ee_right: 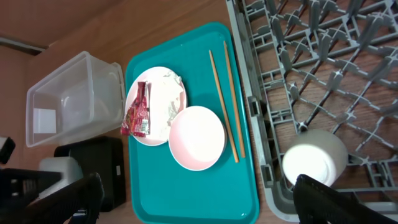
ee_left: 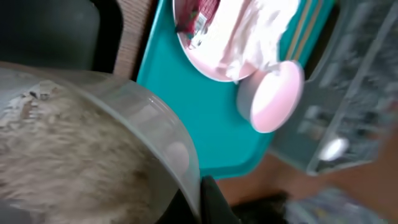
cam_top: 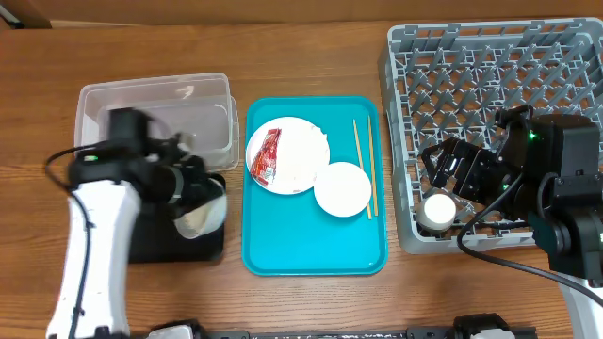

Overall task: Sort waste into correct bins and load items into the dishwasher
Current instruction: 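Tip the rice bowl over the black tray to dump the rice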

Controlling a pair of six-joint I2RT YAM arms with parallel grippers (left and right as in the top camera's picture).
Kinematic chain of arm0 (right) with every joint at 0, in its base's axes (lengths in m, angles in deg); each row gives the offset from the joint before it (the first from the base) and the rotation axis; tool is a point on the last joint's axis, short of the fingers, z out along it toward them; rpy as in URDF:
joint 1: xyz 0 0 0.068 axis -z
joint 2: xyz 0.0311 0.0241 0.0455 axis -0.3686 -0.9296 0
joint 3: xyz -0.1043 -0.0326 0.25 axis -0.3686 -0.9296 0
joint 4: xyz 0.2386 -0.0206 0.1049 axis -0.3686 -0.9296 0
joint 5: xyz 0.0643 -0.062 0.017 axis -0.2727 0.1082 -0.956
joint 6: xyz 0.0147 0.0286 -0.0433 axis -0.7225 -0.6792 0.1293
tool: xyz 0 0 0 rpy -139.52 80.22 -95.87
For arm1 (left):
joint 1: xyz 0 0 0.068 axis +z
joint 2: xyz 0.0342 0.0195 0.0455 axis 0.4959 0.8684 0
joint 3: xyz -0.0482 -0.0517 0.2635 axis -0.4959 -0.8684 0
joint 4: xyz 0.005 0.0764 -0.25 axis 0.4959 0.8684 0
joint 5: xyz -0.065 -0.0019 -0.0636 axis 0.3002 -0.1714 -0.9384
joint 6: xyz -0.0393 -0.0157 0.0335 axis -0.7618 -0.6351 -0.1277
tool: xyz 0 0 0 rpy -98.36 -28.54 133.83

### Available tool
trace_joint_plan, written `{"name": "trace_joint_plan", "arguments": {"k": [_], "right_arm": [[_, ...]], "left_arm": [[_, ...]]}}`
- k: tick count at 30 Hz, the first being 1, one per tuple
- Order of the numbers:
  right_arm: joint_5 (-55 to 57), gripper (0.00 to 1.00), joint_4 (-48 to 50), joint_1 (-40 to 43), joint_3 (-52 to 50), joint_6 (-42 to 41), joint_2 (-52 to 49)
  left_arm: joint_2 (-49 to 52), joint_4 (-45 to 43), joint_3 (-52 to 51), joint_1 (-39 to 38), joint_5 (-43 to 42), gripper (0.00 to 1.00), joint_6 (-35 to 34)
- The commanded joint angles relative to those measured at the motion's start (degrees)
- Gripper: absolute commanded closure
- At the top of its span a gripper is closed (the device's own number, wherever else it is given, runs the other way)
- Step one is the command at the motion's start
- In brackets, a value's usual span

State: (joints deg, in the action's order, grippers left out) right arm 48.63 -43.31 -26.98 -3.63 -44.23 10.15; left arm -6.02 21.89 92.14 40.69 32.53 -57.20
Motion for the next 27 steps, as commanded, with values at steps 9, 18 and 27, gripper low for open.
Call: {"name": "trace_joint_plan", "arguments": {"k": [9, 18, 27], "right_arm": [[-0.2, 0.01, 0.2, -0.2, 0.7, 0.3, 0.2], [0.2, 0.01, 0.2, -0.2, 0.7, 0.3, 0.2], [0.2, 0.00, 0.2, -0.2, 0.7, 0.4, 0.2]], "left_arm": [[17.8, 14.3, 0.4, 20.5, -32.5, 0.96, 35.6], [28.1, 26.7, 0.3, 25.4, -35.5, 0.96, 51.1], [28.2, 23.7, 0.2, 25.5, -35.4, 0.96, 55.1]]}}
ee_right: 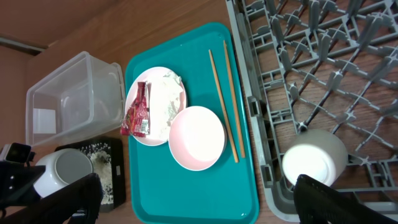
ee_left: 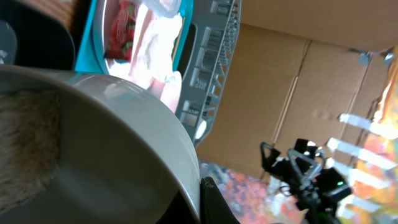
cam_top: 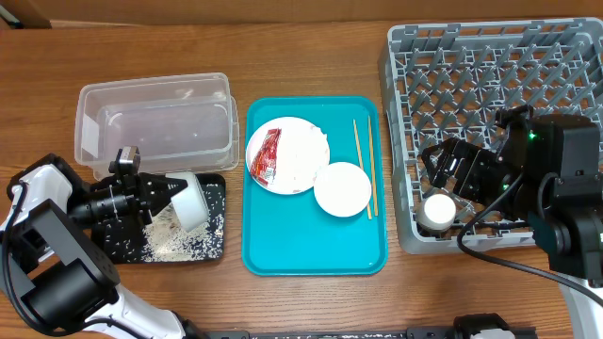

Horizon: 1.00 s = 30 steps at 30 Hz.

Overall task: Sort waste into correct bins and load items into the dishwasher
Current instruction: 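Tip the rice bowl over the black tray to dump the rice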

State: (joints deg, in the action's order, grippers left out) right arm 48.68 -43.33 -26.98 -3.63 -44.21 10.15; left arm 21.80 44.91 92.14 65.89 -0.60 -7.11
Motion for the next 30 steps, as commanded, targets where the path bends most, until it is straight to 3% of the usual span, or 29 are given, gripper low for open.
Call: {"name": "trace_joint_plan", "arguments": {"k": [1, 5, 10, 15, 19, 21, 24, 27, 30], "right_arm": [[0.1, 0.00, 0.2, -0.2, 0.7, 0.3, 0.2], [0.1, 0.00, 0.2, -0.2, 0.7, 0.3, 0.2], [0.1, 0.00, -0.1, -0.2, 0.7, 0.3, 0.2], [0.1, 0.00, -0.2, -0.2, 0.7, 0.3, 0.2], [0.1, 0.00, -0.2, -0.2, 0.7, 0.3, 0.2], [0.1, 0.00, 0.0, -0.2, 0.7, 0.3, 0.2], [0.1, 0.00, 0.2, -0.2, 0.7, 0.3, 0.2], [0.1, 0.00, 0.1, -0.2, 0.7, 0.3, 0.2], [0.1, 0.00, 0.2, -0.2, 0.7, 0.3, 0.2]], "left_arm": [[0.3, 3.8, 0.1, 0.1, -2.5, 0.96, 6.0], [-0.7, 0.4, -0.3, -0.2, -3.9, 0.96, 10.1], [-1.2, 3.4, -0.4, -0.7, -5.5, 0.96, 14.1], [-1.2, -2.3, -0.5, -0.7, -5.9, 0.96, 12.7], [-1.2, 2.3, -0.5, -3.2, -6.8, 0.96, 26.8], [-1.2, 2.1, -0.5, -4.6, -7.2, 0.96, 26.1], [-1.3, 3.6, -0.5, -6.7, -7.1, 0.96, 31.0], [-1.2, 1.8, -0.5, -7.9, -8.8, 0.96, 26.4], [-1.4, 3.7, -0.4, -8.1, -9.9, 0.96, 30.4]]}}
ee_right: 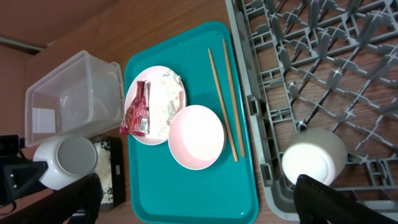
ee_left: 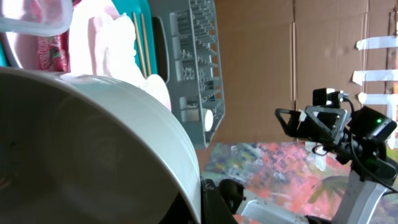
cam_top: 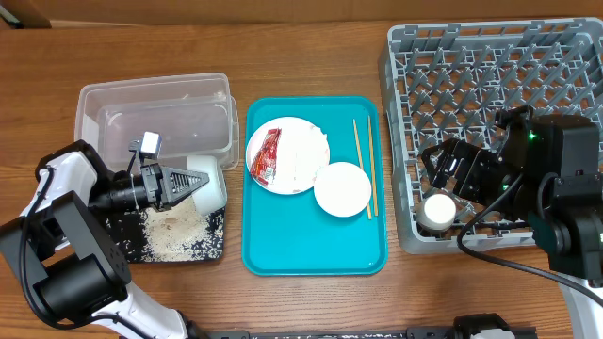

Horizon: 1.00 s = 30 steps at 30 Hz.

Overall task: Sort waste into correct bins and load items into the dishwasher
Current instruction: 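Tip the rice bowl over the black tray to dump the rice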

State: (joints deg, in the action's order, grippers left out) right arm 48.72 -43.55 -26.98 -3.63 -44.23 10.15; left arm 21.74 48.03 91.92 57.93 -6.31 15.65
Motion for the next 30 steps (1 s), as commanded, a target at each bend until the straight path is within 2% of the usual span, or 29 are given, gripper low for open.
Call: {"name": "trace_joint_plan", "arguments": {"k": [1, 3, 6, 9, 12, 14, 18, 20, 22, 23, 24, 25, 26, 27, 30], "right_arm": [[0.0, 0.00, 0.4, -0.2, 0.7, 0.3, 0.2], [0.0, 0.00, 0.4, -0.2, 0.7, 0.3, 0.2], [0.0, 0.00, 0.5, -0.2, 0.7, 0.3, 0.2], [0.0, 0.00, 0.4, -0.2, 0.7, 0.3, 0.2], [0.0, 0.00, 0.3, -0.2, 0.7, 0.3, 0.2], [0.0, 0.00, 0.3, -0.2, 0.7, 0.3, 0.2], [0.0, 0.00, 0.2, -0.2, 0.7, 0.3, 0.2], [0.0, 0.00, 0.2, -0.2, 0.7, 0.3, 0.2], [0.0, 0.00, 0.2, -0.2, 0.7, 0.3, 0.2], [0.0, 0.00, 0.2, -0.2, 0.7, 0.3, 0.2], [0.0, 0.00, 0.2, -0.2, 0.7, 0.3, 0.2], [0.0, 0.00, 0.2, -0.2, 0.7, 0.3, 0.2], [0.0, 0.00, 0.2, -0.2, 0.7, 0.3, 0.2], [0.0, 0.00, 0.2, -0.2, 0.7, 0.3, 0.2], [0.0, 0.00, 0.4, -0.2, 0.7, 0.3, 0.2]], "left_arm": [[-1.3, 0.5, -0.1, -0.1, -3.6, 0.96, 7.3], [-1.3, 0.5, -0.2, 0.6, -3.4, 0.96, 3.9], [-1.4, 0.5, -0.2, 1.5, -2.2, 0.96, 2.6], [-1.4, 0.4, -0.2, 2.2, -0.2, 0.96, -3.7], [-1.4, 0.5, -0.2, 2.9, -2.8, 0.96, -11.9], [-1.4, 0.2, -0.2, 2.9, -2.2, 0.96, -11.1], [-1.4, 0.5, -0.5, 3.0, -3.9, 0.96, -15.9], [-1.4, 0.2, -0.5, 3.0, -4.5, 0.96, -13.9], [-1.4, -3.7, -0.4, 3.4, -2.4, 0.96, -6.1], [-1.4, -5.8, -0.5, 3.7, 0.2, 0.96, -7.3], [-1.1, -6.0, -0.6, 4.0, 0.9, 0.96, -12.0], [-1.1, -3.1, -0.6, 4.1, -0.4, 0.96, -13.9], [-1.1, 0.7, -0.6, 4.1, -2.3, 0.96, -12.4], [-1.5, 0.6, -0.8, 4.1, -3.5, 0.96, -14.1], [-1.9, -4.0, -0.6, 4.4, -2.0, 0.96, -9.5]]}}
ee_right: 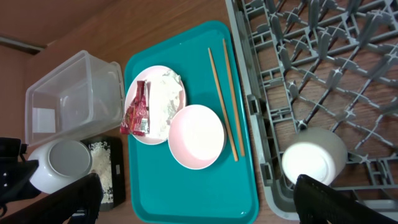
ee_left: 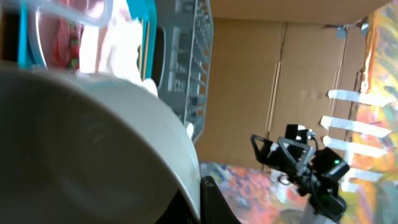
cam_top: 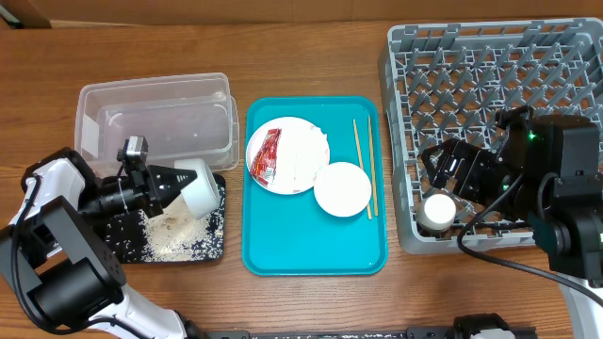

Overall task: Sort waste into correct bins and load items into the dishwasher
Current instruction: 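Tip the rice bowl over the black tray to dump the rice, then return the empty bowl to the teal tray with the left gripper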

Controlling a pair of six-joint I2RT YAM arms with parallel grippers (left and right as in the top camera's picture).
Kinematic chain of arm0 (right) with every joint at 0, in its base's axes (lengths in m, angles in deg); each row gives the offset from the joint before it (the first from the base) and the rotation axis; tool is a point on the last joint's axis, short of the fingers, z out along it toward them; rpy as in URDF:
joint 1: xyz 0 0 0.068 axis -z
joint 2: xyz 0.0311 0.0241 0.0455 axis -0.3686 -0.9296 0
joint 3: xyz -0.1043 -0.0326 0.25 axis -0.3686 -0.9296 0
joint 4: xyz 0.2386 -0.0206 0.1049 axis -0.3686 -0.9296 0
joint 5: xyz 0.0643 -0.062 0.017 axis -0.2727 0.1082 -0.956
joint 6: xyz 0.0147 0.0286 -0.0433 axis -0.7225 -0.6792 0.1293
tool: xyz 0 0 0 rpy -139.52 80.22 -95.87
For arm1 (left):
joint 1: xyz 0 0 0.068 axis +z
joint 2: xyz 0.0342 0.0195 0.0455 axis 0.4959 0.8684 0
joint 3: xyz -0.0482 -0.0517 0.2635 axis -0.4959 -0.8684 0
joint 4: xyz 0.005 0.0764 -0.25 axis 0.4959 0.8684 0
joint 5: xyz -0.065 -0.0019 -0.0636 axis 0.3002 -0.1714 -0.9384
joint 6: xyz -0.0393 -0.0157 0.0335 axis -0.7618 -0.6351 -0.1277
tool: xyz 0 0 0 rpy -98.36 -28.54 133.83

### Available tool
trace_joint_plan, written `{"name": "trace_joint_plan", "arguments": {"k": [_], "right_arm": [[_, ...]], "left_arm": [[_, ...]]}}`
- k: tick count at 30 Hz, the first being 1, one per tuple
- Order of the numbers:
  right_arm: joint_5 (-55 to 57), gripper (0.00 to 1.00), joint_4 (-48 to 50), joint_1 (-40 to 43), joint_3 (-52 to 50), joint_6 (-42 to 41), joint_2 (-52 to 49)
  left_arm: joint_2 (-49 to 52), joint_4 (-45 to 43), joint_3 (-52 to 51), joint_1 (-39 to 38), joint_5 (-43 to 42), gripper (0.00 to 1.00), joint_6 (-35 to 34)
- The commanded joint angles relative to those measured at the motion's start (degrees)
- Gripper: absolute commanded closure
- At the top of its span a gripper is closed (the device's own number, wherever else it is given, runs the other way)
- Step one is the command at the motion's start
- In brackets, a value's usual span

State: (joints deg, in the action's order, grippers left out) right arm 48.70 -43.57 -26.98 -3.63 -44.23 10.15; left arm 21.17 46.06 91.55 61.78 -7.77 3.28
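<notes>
A white bowl [cam_top: 196,185] lies tipped on its side over the black bin [cam_top: 122,247], and my left gripper [cam_top: 170,185] is shut on its rim. In the left wrist view the bowl [ee_left: 93,143] fills the frame, its inside bare, with the left gripper [ee_left: 200,194] pinching the rim. Loose rice [cam_top: 177,235] lies in the bin. My right gripper [ee_right: 196,190] hangs open over the grey dish rack [cam_top: 499,75], above a white cup [ee_right: 314,158] that sits in the rack.
A teal tray [cam_top: 283,250] holds a white plate [cam_top: 301,160] with a red wrapper [cam_top: 267,153], a pink bowl [cam_top: 342,188] and chopsticks [cam_top: 364,165]. A clear plastic container [cam_top: 155,118] stands behind the black bin.
The left gripper and the tipped bowl have shifted a little left and toward the table's front, away from the clear container's corner. The right arm has not moved.
The left gripper first held the bowl, with rice in it, over the black bin. A second later the bowl was tipped and rice lay in the bin. Then the bowl looked empty beside the clear container, and now it hangs on its side over the rice.
</notes>
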Motion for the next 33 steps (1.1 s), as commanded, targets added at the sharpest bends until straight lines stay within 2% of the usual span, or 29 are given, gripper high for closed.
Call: {"name": "trace_joint_plan", "arguments": {"k": [1, 2, 4, 10, 13, 16, 18, 22, 25, 28, 33], "right_arm": [[0.0, 0.00, 0.4, -0.2, 0.7, 0.3, 0.2], [0.0, 0.00, 0.4, -0.2, 0.7, 0.3, 0.2], [0.0, 0.00, 0.5, -0.2, 0.7, 0.3, 0.2], [0.1, 0.00, 0.7, -0.2, 0.7, 0.3, 0.2], [0.1, 0.00, 0.7, -0.2, 0.7, 0.3, 0.2], [0.1, 0.00, 0.7, -0.2, 0.7, 0.3, 0.2], [0.1, 0.00, 0.7, -0.2, 0.7, 0.3, 0.2], [0.1, 0.00, 1.1, -0.2, 0.7, 0.3, 0.1], [0.0, 0.00, 1.2, -0.2, 0.7, 0.3, 0.0], [0.1, 0.00, 1.1, -0.2, 0.7, 0.3, -0.1], [0.0, 0.00, 1.0, -0.2, 0.7, 0.3, -0.1]], "left_arm": [[-1.2, -2.9, -0.3, 0.5, 1.7, 0.96, 0.2], [-1.2, -1.5, -0.3, 0.3, 3.6, 0.96, -1.5], [-1.9, 2.6, -0.3, -0.7, 4.1, 0.96, 4.6], [-12.2, 0.5, -0.4, -8.0, 4.7, 0.96, 3.7], [-19.3, -7.5, -0.4, -13.7, 10.5, 0.96, -11.0], [-25.4, -17.7, -0.4, -21.3, 26.9, 0.96, -34.0], [-29.1, -21.6, -0.4, -28.0, 36.7, 0.96, -44.4], [-33.1, -27.0, -0.5, -47.0, 56.2, 0.96, -63.7], [-31.8, -29.4, -1.1, -61.2, 71.8, 0.96, -75.3], [-28.1, -31.4, -2.0, -72.2, 83.0, 0.96, -83.4], [-18.5, -36.4, -2.1, -81.1, 85.6, 0.96, -86.8]]}}
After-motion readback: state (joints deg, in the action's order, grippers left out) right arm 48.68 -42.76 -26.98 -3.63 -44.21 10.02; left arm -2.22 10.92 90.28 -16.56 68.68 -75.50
